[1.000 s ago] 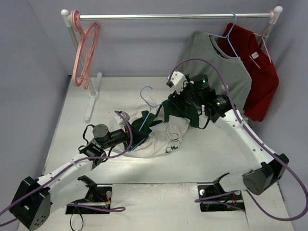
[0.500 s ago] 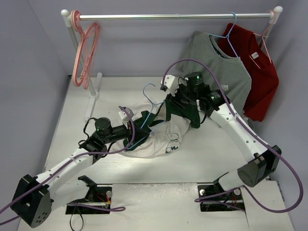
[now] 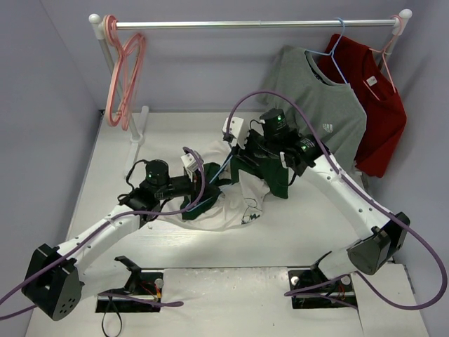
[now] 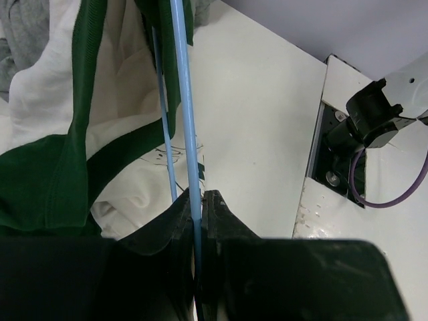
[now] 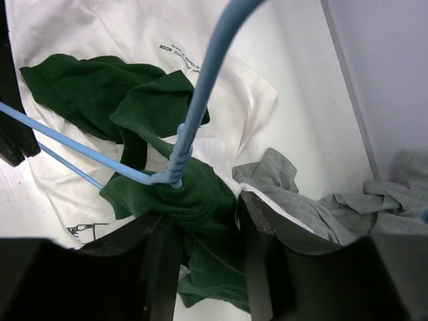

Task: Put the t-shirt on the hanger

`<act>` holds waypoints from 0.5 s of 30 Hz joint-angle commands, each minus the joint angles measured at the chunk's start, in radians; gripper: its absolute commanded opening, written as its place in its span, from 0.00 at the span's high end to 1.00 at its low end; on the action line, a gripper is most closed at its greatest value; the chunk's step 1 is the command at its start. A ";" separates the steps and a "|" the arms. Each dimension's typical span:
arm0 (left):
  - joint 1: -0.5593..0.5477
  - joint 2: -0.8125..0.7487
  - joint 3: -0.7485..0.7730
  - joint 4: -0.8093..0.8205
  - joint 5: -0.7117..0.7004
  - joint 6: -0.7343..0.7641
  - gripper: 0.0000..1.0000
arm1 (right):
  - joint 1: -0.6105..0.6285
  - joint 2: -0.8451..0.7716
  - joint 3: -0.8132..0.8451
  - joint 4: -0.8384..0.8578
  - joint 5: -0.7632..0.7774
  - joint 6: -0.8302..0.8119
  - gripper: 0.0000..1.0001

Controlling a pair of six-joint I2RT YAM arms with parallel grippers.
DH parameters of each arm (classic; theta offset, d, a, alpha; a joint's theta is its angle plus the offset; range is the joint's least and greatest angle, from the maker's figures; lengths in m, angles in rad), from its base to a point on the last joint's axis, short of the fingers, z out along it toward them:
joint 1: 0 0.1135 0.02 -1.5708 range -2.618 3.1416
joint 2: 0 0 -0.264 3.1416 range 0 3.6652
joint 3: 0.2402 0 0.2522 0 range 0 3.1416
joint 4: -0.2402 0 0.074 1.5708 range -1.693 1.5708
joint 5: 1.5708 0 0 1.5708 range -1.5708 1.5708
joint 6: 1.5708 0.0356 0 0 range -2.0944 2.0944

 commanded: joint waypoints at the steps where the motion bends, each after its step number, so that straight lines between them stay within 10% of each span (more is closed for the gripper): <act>1: -0.009 -0.013 0.095 0.098 0.040 0.049 1.00 | 0.014 -0.054 0.030 0.055 -0.090 0.038 0.65; 6: -0.007 -0.022 0.110 0.039 0.011 0.084 1.00 | 0.013 -0.079 0.004 0.058 -0.064 0.038 0.99; 10: -0.005 -0.044 0.152 -0.099 -0.157 0.115 1.00 | 0.013 -0.116 -0.023 0.070 0.005 0.027 1.00; 15: 0.004 -0.059 0.218 -0.187 -0.439 0.095 0.48 | 0.011 -0.198 -0.073 0.123 0.106 0.024 1.00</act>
